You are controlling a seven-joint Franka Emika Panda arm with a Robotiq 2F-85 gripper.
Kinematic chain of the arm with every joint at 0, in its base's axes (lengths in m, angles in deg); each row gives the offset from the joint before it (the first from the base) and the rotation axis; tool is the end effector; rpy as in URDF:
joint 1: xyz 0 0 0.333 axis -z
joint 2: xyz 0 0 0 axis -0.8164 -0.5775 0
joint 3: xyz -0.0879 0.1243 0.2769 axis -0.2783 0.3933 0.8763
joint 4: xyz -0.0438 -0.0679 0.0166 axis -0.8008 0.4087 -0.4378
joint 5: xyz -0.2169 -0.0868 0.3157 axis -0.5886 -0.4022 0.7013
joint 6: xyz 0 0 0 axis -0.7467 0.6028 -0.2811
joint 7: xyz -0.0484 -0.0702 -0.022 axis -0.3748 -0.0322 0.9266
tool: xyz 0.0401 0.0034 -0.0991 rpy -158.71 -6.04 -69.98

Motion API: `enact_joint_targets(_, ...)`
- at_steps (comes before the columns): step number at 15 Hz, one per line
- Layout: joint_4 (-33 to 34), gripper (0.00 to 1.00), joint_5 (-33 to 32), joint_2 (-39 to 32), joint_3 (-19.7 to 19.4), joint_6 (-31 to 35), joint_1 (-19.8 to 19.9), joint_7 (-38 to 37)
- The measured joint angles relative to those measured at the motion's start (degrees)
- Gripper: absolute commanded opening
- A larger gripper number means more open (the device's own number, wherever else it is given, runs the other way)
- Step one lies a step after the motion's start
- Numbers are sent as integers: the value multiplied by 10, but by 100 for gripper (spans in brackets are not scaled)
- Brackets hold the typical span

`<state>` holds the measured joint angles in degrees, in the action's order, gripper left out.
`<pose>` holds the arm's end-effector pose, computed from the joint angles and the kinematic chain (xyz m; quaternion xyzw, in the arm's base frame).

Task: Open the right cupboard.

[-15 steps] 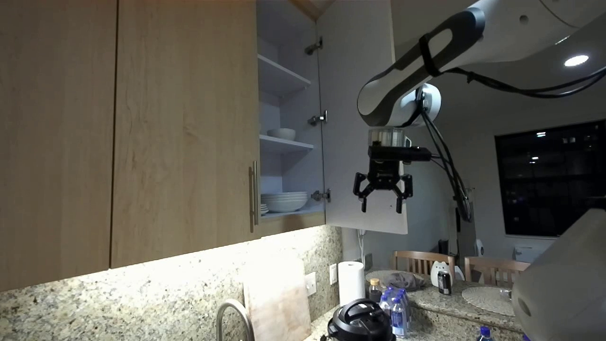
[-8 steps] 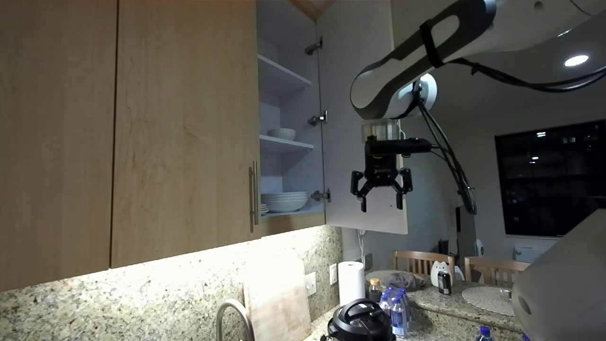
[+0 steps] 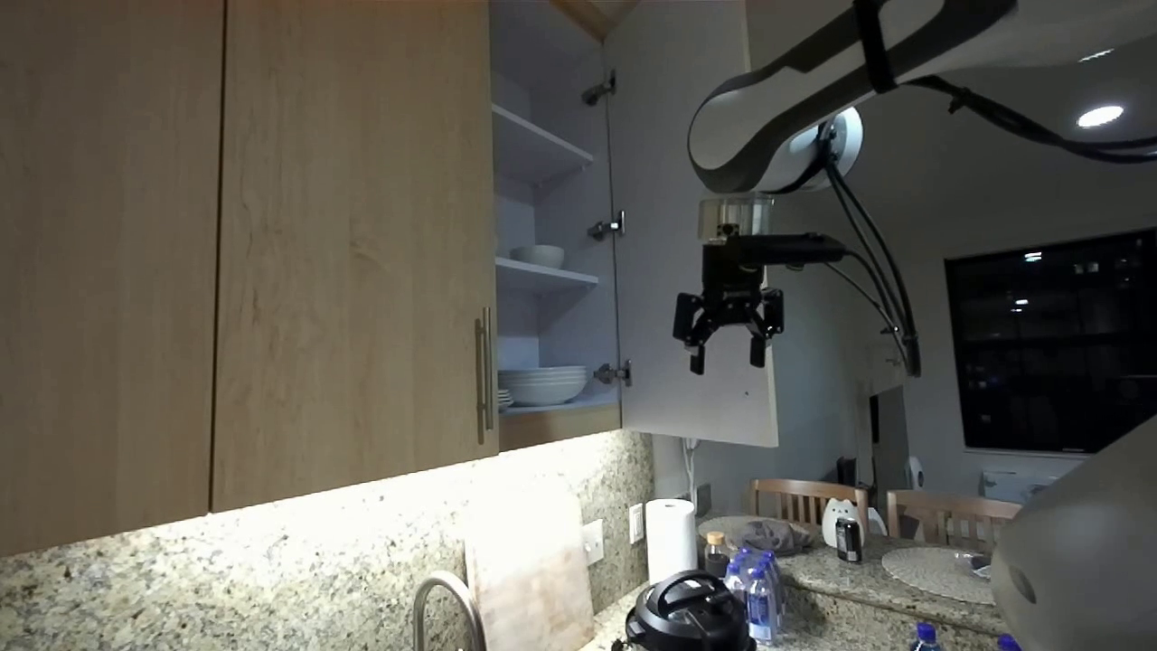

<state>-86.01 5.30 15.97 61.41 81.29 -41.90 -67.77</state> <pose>0.3196 -0.1147 0.6002 0.9667 -0.2058 0.1384 0.0634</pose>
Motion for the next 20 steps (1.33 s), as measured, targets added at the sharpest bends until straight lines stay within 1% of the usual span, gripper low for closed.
enact_joint_targets(6,-1,100,0,15,-19,-12,-64,125)
enact_joint_targets(10,-1,100,0,15,-27,-15,-86,186)
enact_joint_targets(12,-1,100,-1,15,-32,-15,-89,198)
enact_joint_targets(20,-1,100,-1,15,-34,-15,-92,198)
